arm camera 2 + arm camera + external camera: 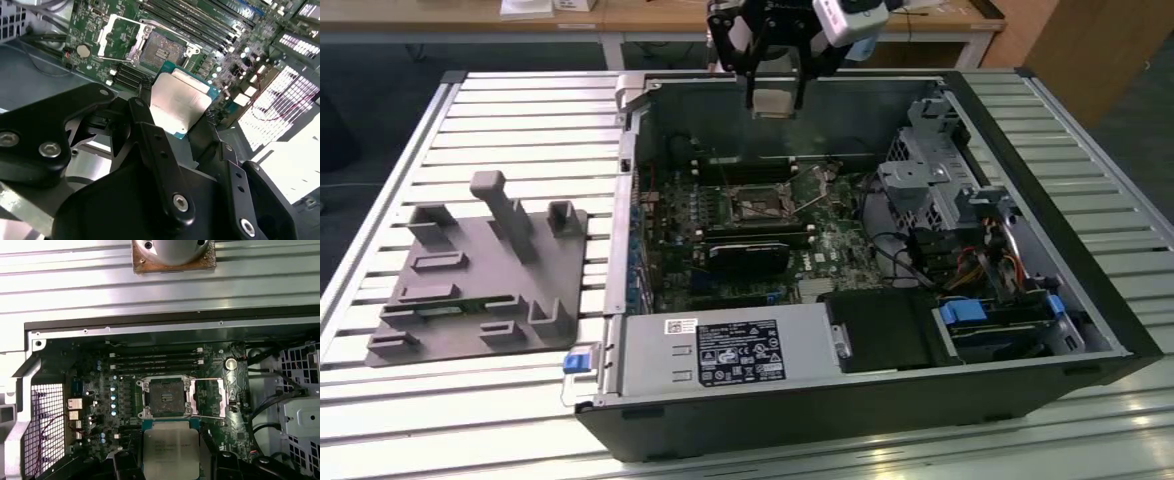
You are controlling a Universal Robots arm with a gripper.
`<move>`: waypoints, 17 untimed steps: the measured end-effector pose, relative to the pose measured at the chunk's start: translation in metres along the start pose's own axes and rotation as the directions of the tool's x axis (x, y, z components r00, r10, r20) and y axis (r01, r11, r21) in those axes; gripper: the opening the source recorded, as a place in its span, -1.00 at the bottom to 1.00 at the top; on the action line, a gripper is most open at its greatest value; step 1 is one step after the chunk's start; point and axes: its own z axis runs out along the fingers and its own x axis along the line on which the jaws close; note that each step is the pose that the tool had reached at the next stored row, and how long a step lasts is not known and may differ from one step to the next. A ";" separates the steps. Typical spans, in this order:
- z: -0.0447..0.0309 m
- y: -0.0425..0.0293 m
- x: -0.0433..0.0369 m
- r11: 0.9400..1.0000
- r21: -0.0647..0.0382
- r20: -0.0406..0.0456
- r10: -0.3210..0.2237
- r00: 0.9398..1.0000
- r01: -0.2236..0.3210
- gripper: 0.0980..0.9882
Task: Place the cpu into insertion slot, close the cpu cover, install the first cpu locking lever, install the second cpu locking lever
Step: 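Place the cpu into insertion slot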
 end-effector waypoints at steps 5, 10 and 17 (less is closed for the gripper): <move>0.0008 -0.0001 0.0000 0.997 -0.001 0.007 0.078 0.997 -0.078 0.00; 0.0013 -0.0001 0.0000 0.990 -0.003 0.013 0.143 0.990 -0.143 0.00; 0.0022 -0.0002 0.0000 0.978 -0.004 0.019 0.210 0.977 -0.210 0.00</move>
